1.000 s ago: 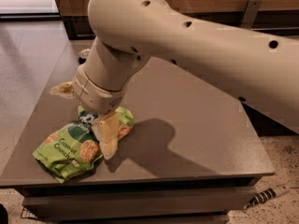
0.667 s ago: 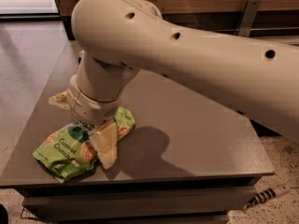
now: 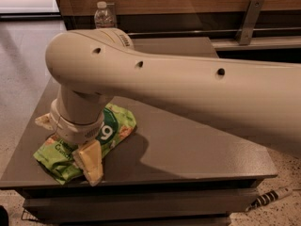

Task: Move green rice chip bag near water bottle

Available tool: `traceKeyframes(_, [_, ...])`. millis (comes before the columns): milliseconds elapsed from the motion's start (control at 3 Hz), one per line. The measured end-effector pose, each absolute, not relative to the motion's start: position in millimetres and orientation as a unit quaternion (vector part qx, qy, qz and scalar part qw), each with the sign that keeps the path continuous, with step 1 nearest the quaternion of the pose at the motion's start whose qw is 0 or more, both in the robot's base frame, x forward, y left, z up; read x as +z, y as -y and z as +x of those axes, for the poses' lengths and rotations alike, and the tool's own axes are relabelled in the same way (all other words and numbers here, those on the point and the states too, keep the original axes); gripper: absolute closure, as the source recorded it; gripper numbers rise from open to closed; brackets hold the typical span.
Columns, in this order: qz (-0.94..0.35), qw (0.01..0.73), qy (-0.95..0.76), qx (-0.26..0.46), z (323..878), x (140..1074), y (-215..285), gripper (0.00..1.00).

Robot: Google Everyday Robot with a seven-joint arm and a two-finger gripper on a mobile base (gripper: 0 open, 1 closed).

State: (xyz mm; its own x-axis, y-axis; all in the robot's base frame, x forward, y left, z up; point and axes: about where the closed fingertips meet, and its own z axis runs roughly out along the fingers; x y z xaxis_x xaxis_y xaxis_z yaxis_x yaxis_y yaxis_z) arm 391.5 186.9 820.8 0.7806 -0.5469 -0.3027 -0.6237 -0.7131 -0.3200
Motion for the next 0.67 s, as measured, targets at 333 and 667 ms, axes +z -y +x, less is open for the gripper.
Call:
traceKeyframes(333, [-0.921,0.206,-0.319,0.09,390.3,824.7,-184.1,0.25])
traceKeyframes(667, [-0.921,0.207,-0.318,0.088,389.7,826.4,-183.9,0.49])
